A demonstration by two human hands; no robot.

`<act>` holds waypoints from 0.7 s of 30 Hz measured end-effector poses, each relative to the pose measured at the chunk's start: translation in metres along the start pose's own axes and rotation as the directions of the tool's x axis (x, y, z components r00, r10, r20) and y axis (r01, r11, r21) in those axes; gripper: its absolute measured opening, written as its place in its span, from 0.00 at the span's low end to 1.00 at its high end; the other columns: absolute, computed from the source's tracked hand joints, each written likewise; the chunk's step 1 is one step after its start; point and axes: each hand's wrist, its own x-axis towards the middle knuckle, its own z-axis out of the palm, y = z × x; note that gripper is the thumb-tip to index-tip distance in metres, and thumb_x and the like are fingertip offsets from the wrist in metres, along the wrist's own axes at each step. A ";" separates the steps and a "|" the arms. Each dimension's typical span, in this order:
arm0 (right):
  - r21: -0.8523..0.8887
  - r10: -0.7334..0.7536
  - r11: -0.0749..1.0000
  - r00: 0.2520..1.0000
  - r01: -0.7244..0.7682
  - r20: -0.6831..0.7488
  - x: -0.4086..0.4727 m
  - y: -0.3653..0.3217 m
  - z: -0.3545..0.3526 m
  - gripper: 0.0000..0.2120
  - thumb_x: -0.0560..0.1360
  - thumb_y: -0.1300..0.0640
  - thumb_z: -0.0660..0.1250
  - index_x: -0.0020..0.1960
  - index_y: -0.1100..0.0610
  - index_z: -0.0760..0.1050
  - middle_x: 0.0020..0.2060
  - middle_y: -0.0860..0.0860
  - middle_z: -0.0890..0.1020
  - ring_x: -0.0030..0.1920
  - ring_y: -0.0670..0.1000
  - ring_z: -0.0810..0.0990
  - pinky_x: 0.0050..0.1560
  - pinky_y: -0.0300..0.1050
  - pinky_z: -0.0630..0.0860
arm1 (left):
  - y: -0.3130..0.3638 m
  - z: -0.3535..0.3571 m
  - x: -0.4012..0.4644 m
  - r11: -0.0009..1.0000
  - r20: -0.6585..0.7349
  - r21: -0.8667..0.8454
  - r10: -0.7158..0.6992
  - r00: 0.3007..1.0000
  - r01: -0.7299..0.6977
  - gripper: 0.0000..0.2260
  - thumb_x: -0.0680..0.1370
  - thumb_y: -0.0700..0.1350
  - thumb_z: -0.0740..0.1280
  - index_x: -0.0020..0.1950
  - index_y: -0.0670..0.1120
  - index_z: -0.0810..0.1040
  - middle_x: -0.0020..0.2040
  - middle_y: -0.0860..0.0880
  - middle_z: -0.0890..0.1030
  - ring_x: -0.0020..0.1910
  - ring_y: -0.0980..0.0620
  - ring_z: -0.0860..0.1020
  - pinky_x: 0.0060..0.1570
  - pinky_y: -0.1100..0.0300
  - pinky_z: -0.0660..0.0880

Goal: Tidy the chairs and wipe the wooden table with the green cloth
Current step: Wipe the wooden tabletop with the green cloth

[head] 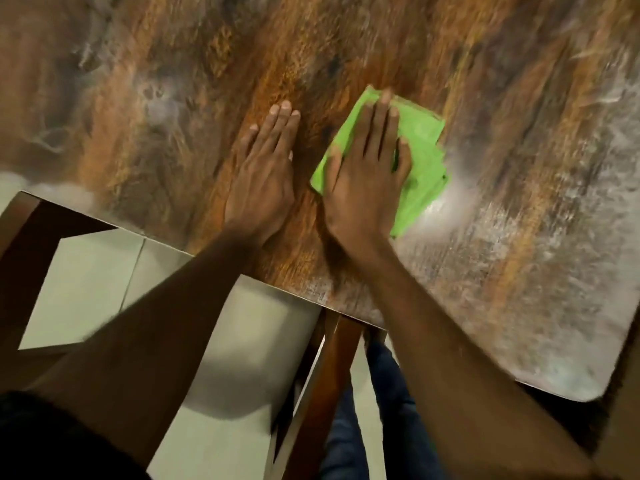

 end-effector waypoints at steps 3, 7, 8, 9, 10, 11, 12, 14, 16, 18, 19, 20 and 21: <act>0.021 -0.055 0.998 0.990 0.052 0.128 -0.084 -0.013 -0.003 0.36 0.87 0.43 0.50 0.87 0.59 0.41 0.86 0.57 0.42 0.86 0.56 0.42 0.84 0.59 0.48 | -0.003 -0.001 0.001 0.999 -0.028 -0.047 0.004 1.000 -0.005 0.23 0.89 0.42 0.51 0.86 0.45 0.58 0.86 0.47 0.58 0.86 0.53 0.53 0.85 0.49 0.49; -0.001 -0.193 0.980 0.961 0.197 0.197 -0.124 -0.008 -0.001 0.35 0.88 0.43 0.49 0.87 0.58 0.39 0.86 0.57 0.40 0.86 0.55 0.38 0.85 0.59 0.48 | -0.003 -0.003 -0.002 0.999 -0.036 -0.032 0.041 0.998 -0.043 0.23 0.89 0.41 0.53 0.86 0.44 0.59 0.86 0.47 0.58 0.86 0.53 0.53 0.85 0.53 0.48; -0.012 -0.235 0.970 0.951 0.242 0.202 -0.124 0.002 -0.003 0.36 0.88 0.42 0.50 0.87 0.58 0.40 0.86 0.56 0.40 0.86 0.55 0.39 0.85 0.58 0.48 | -0.003 -0.004 -0.002 0.999 -0.034 -0.028 0.044 0.998 -0.044 0.23 0.90 0.41 0.53 0.86 0.44 0.58 0.86 0.47 0.58 0.86 0.53 0.53 0.84 0.54 0.46; -0.024 -0.267 0.960 0.942 0.278 0.202 -0.125 0.014 -0.005 0.36 0.88 0.41 0.51 0.87 0.57 0.41 0.86 0.56 0.41 0.86 0.54 0.39 0.85 0.58 0.49 | -0.002 -0.004 -0.002 0.999 -0.028 -0.030 0.041 0.999 -0.042 0.23 0.90 0.42 0.52 0.86 0.44 0.57 0.86 0.47 0.57 0.86 0.53 0.52 0.84 0.55 0.45; -0.034 -0.278 0.956 0.938 0.291 0.208 -0.129 0.030 -0.008 0.36 0.88 0.41 0.51 0.87 0.57 0.42 0.86 0.55 0.42 0.86 0.54 0.40 0.85 0.58 0.50 | -0.002 -0.004 -0.002 0.999 -0.020 -0.034 0.035 0.999 -0.036 0.23 0.90 0.42 0.52 0.86 0.44 0.57 0.86 0.47 0.56 0.86 0.54 0.51 0.84 0.56 0.44; -0.042 -0.269 0.958 0.940 0.284 0.212 -0.135 0.047 -0.011 0.36 0.88 0.41 0.51 0.87 0.57 0.42 0.86 0.55 0.43 0.86 0.54 0.41 0.85 0.59 0.51 | -0.002 -0.004 -0.003 0.999 -0.014 -0.034 0.031 0.999 -0.031 0.23 0.90 0.43 0.52 0.87 0.45 0.56 0.87 0.48 0.56 0.86 0.55 0.50 0.84 0.57 0.43; -0.053 -0.249 0.963 0.945 0.265 0.210 -0.142 0.063 -0.016 0.35 0.88 0.41 0.51 0.87 0.57 0.43 0.86 0.55 0.43 0.86 0.54 0.42 0.84 0.59 0.52 | -0.001 -0.004 -0.003 0.999 -0.013 -0.028 0.030 0.999 -0.030 0.23 0.90 0.43 0.52 0.87 0.45 0.56 0.87 0.48 0.56 0.86 0.55 0.50 0.84 0.56 0.44; -0.076 -0.203 0.972 0.958 0.222 0.205 -0.154 0.088 -0.024 0.35 0.87 0.42 0.50 0.87 0.57 0.44 0.87 0.55 0.45 0.86 0.54 0.44 0.83 0.60 0.56 | -0.002 -0.002 -0.002 0.999 -0.029 -0.003 0.038 0.999 -0.038 0.24 0.90 0.43 0.52 0.87 0.44 0.56 0.87 0.47 0.56 0.86 0.53 0.51 0.85 0.54 0.45; -0.051 -0.184 0.979 0.962 0.197 0.200 -0.156 0.098 -0.026 0.35 0.86 0.41 0.51 0.87 0.56 0.45 0.87 0.53 0.46 0.86 0.52 0.45 0.83 0.60 0.56 | -0.003 -0.001 -0.002 0.999 -0.038 0.013 0.037 0.999 -0.037 0.24 0.90 0.43 0.52 0.87 0.44 0.56 0.87 0.46 0.56 0.86 0.53 0.51 0.85 0.52 0.46; 0.018 -0.169 0.985 0.965 0.169 0.202 -0.133 0.101 -0.028 0.37 0.85 0.41 0.51 0.87 0.55 0.43 0.87 0.51 0.44 0.86 0.51 0.43 0.84 0.59 0.53 | -0.003 0.001 -0.002 0.999 -0.035 0.023 0.036 0.999 -0.035 0.24 0.90 0.43 0.52 0.87 0.44 0.56 0.87 0.46 0.56 0.86 0.52 0.51 0.85 0.53 0.46; 0.047 -0.164 0.986 0.967 0.157 0.193 -0.112 0.101 -0.027 0.37 0.86 0.41 0.51 0.87 0.55 0.42 0.87 0.51 0.43 0.86 0.50 0.41 0.84 0.59 0.51 | -0.002 0.001 -0.003 0.999 -0.032 0.027 0.033 0.999 -0.032 0.24 0.90 0.43 0.52 0.87 0.44 0.56 0.87 0.46 0.56 0.86 0.52 0.51 0.85 0.53 0.45; 0.058 -0.152 0.988 0.973 0.144 0.172 -0.086 0.101 -0.025 0.36 0.86 0.41 0.49 0.87 0.55 0.40 0.87 0.52 0.42 0.86 0.50 0.40 0.85 0.59 0.49 | -0.002 0.002 -0.003 0.999 -0.032 0.029 0.033 0.999 -0.032 0.24 0.90 0.43 0.51 0.87 0.44 0.56 0.87 0.46 0.56 0.86 0.52 0.51 0.85 0.53 0.45; 0.051 -0.124 0.992 0.982 0.118 0.144 -0.057 0.100 -0.022 0.36 0.87 0.40 0.48 0.87 0.56 0.40 0.87 0.52 0.42 0.86 0.51 0.40 0.85 0.58 0.47 | -0.002 0.002 -0.004 0.999 -0.033 0.033 0.032 0.999 -0.031 0.23 0.90 0.43 0.51 0.87 0.44 0.56 0.87 0.45 0.56 0.86 0.52 0.51 0.85 0.53 0.46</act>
